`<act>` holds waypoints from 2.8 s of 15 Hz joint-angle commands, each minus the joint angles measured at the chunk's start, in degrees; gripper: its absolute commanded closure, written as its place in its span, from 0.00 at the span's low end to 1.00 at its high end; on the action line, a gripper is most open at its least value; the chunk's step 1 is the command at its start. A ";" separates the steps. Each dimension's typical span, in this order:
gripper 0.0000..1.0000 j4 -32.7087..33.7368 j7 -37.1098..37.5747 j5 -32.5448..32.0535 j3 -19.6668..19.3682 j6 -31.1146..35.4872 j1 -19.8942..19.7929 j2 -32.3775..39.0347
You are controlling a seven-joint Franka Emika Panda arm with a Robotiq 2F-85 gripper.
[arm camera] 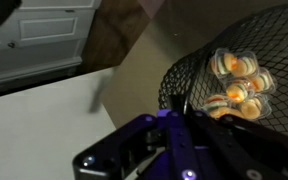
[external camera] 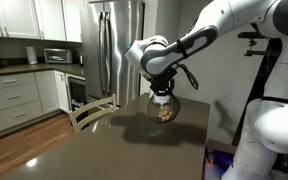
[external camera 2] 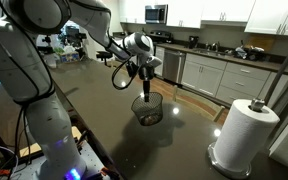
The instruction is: Pour the contents in the black basket on the countertop
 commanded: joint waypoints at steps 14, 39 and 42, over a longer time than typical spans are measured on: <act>0.99 17.68 -2.86 -15.41 -0.98 -26.76 4.94 19.91; 0.99 18.25 -2.22 -22.09 -1.31 -34.15 5.50 22.88; 0.99 17.85 -3.23 -19.93 -0.58 -30.07 4.91 20.40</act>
